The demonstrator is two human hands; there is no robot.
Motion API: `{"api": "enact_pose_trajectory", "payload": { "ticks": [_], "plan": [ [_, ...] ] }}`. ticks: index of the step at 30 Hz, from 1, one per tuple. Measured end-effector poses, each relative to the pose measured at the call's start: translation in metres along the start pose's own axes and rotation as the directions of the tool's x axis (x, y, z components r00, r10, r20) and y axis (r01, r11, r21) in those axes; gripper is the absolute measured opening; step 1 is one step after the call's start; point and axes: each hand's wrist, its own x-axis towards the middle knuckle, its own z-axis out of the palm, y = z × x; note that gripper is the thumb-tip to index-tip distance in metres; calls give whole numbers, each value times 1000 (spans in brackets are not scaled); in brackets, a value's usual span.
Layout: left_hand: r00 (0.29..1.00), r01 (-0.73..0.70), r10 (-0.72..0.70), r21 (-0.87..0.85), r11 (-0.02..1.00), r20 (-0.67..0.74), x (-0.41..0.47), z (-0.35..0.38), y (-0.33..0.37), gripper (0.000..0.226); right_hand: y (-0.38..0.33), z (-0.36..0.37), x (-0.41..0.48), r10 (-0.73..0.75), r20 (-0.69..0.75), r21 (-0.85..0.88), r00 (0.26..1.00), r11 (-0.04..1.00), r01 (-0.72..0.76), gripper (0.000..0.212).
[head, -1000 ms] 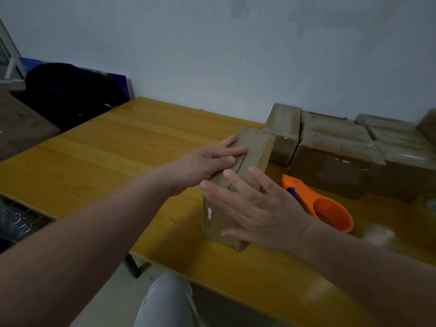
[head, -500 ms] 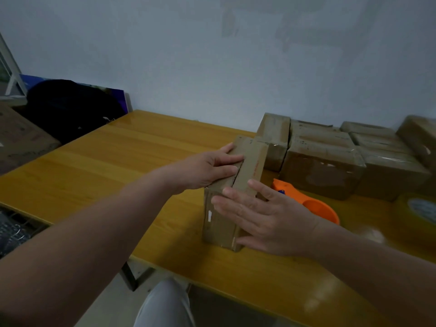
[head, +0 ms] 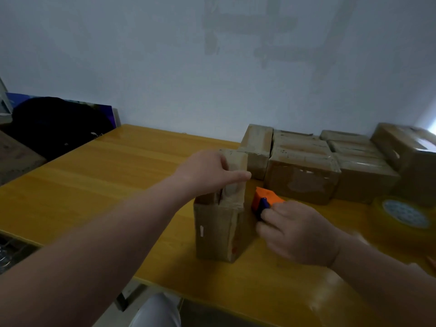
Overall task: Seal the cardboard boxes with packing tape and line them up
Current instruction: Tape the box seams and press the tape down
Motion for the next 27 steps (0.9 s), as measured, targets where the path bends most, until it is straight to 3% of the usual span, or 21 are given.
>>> {"api": "enact_pose_trajectory", "payload": {
  "ticks": [1,2,4,6,7,10,12,14,17,21,24,27],
  "plan": [
    [1000,22,-21,68,997,-2,2,3,5,64,1,2,-1,116,135,18,984,993,-120,13],
    [999,38,-40,122,992,20,3,6,9,68,1,3,0,272,281,3,920,959,-284,23],
    [993,55,-72,168,984,94,7,9,16,81,0,5,-4,538,514,-59,668,799,-598,44],
    [986,49,-73,159,986,147,11,6,18,86,-1,8,-8,613,627,-40,482,643,-765,47],
    [982,46,-70,137,990,176,14,2,17,86,-2,10,-8,620,650,14,439,568,-823,47],
    [949,51,-71,72,996,307,21,-16,9,89,-3,10,-3,651,653,105,387,429,-897,48],
    [919,43,-90,131,990,384,25,-25,2,99,1,9,2,717,610,115,338,342,-933,48],
    [903,1,-90,208,978,421,28,-31,-4,106,11,7,4,770,587,175,253,184,-967,45],
    [887,-171,-3,334,927,462,27,-32,-7,105,29,4,3,776,619,288,122,-80,-954,36],
    [877,-403,215,417,814,429,22,-23,-2,82,39,4,1,757,651,438,51,-320,-840,27],
    [861,-502,345,524,688,373,19,-15,0,84,37,5,-2,725,686,457,57,-369,-809,50],
    [843,-531,420,648,546,337,15,-11,2,91,40,1,-3,722,687,350,86,-225,-909,70]
  ]
}}
